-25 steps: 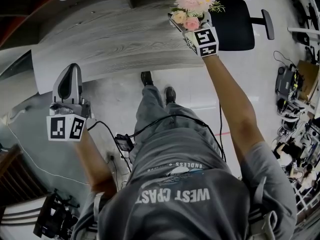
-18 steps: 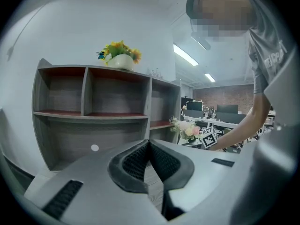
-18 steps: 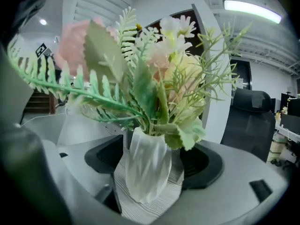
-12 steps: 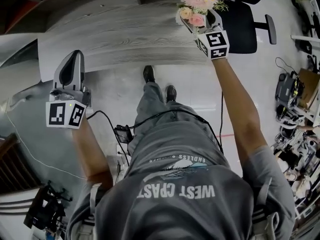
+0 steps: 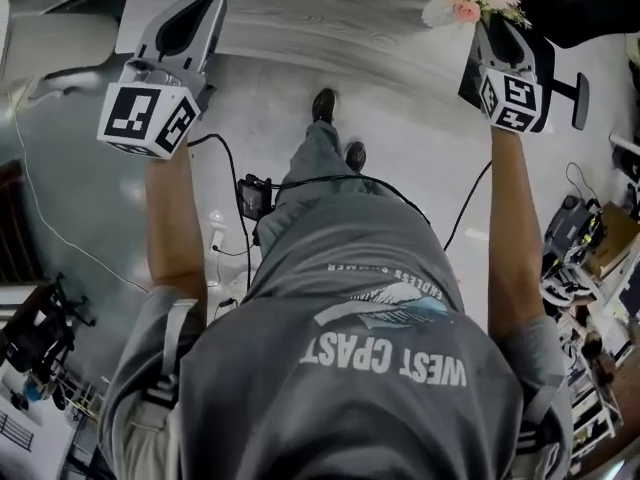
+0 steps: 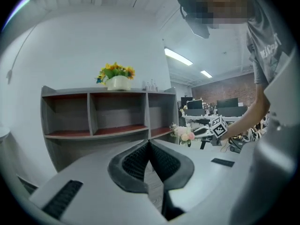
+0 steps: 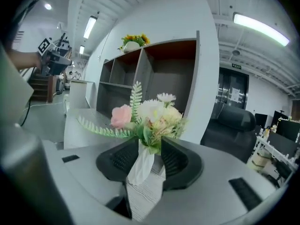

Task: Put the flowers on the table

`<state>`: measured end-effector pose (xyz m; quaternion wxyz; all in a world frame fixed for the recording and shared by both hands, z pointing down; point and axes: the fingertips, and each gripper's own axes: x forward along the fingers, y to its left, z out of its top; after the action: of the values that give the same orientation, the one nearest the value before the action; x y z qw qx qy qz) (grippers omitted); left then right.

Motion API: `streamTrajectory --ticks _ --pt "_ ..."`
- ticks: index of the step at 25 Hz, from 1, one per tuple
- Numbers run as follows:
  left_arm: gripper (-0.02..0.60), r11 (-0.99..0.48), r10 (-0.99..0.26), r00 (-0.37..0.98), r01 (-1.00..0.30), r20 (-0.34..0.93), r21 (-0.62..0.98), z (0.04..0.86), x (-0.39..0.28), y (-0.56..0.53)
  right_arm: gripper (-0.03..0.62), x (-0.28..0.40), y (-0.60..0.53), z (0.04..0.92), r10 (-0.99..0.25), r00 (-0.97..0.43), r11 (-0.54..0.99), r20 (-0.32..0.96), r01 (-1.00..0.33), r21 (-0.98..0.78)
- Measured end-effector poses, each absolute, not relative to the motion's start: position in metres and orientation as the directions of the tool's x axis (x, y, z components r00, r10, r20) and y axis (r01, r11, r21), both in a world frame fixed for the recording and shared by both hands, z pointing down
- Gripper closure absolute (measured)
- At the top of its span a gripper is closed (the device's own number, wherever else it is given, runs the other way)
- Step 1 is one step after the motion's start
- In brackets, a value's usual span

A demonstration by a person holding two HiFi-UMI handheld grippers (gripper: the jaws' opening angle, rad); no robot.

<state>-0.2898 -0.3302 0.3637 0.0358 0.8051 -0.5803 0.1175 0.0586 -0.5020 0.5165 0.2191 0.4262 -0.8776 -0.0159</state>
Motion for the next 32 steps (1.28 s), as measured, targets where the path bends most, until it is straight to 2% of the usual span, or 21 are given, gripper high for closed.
streamTrajectory --ticks 8,15,17,25,32 --pt "0.566 -0.291 -0.946 0.266 -0.948 0.185 -0.124 0.334 -0.296 -0.294 0.461 0.044 -0.457 0.431 -0.740 -0.588 0.664 0.326 -0.716 0.215" --pt "0.566 -0.289 -0.954 0.271 -0.945 0.124 -0.155 0.308 -0.290 -0.267 0.517 0.027 -0.399 0.352 -0.692 -0.682 0.711 0.238 -0.701 0.056" --pt "0.565 -0.277 -0.959 0.262 -0.945 0.107 -0.171 0.299 -0.288 -0.256 0.563 0.025 -0.381 0.331 -0.675 -0.706 0.725 0.213 -0.688 0.016" --pt "0.565 -0.264 -0.965 0.258 -0.946 0.057 -0.186 0.284 -0.272 -0.222 0.566 0.030 -0.327 0.288 -0.643 -0.745 0.756 0.179 -0.655 -0.009" --pt "0.566 -0.288 -0.957 0.281 -0.945 0.070 -0.152 0.284 -0.249 -0.190 0.566 0.042 -0.295 0.275 -0.636 -0.752 0.763 0.175 -0.646 -0.006"
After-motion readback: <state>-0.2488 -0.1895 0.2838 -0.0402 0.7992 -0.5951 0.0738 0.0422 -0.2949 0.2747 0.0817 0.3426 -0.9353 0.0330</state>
